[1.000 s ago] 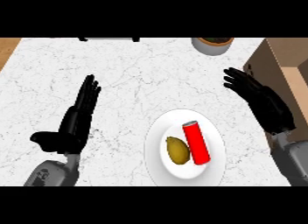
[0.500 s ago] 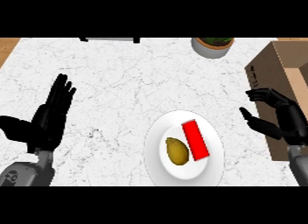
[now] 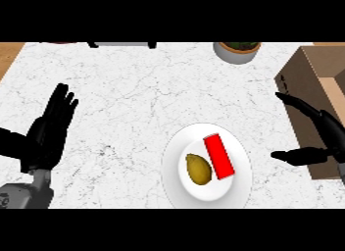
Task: Pick the lemon from the plate and place it in the cardboard box
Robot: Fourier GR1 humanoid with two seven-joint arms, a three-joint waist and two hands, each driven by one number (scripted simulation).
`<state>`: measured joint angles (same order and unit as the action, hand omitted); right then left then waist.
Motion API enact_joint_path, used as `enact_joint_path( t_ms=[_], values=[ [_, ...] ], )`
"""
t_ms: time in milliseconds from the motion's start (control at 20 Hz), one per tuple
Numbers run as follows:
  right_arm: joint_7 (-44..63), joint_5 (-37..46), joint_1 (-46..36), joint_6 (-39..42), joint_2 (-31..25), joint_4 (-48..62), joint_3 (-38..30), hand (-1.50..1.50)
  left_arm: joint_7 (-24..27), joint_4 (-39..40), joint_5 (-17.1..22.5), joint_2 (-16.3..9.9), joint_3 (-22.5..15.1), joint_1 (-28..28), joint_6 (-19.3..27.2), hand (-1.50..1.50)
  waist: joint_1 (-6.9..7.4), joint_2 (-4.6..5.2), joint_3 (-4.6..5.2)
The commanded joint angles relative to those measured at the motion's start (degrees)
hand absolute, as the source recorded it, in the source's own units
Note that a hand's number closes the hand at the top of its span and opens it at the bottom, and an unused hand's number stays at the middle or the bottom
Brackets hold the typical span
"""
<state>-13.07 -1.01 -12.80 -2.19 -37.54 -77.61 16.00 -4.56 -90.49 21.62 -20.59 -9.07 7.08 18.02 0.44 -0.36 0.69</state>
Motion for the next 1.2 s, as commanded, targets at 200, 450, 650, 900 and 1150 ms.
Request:
enact_joint_path(
  t_ms=[200,450,650,900,1150],
  values=[
    [20.90,-0.17,-2.33,15.59,-7.18,-14.84,7.27,-1.50,-2.06,-2.21,-0.06,-0.52,1.01,-0.62,-0.18,0.00,-0.81,-0.01,-0.57],
    [29.56,-3.21,-4.29,17.80,-0.63,-20.05,5.83,-1.50,-2.70,0.93,-0.70,-0.27,3.48,1.77,-1.97,0.00,-0.56,0.29,-0.66],
    [34.87,-0.78,-5.53,18.76,5.07,-21.64,7.45,-1.50,-2.15,-5.11,-2.92,2.24,1.65,-3.58,-1.01,0.00,-0.22,0.29,-0.68],
    [40.17,3.56,-1.70,19.73,7.74,-27.75,6.08,-1.50,-3.01,-0.22,-4.55,4.37,3.72,1.40,-2.08,0.00,-0.62,0.29,-0.68],
    [42.09,8.25,-4.13,22.32,13.96,-21.30,5.24,-1.50,-5.80,-3.50,-5.58,4.10,5.42,-0.59,-3.95,0.00,-0.30,0.34,-0.69]
  ],
)
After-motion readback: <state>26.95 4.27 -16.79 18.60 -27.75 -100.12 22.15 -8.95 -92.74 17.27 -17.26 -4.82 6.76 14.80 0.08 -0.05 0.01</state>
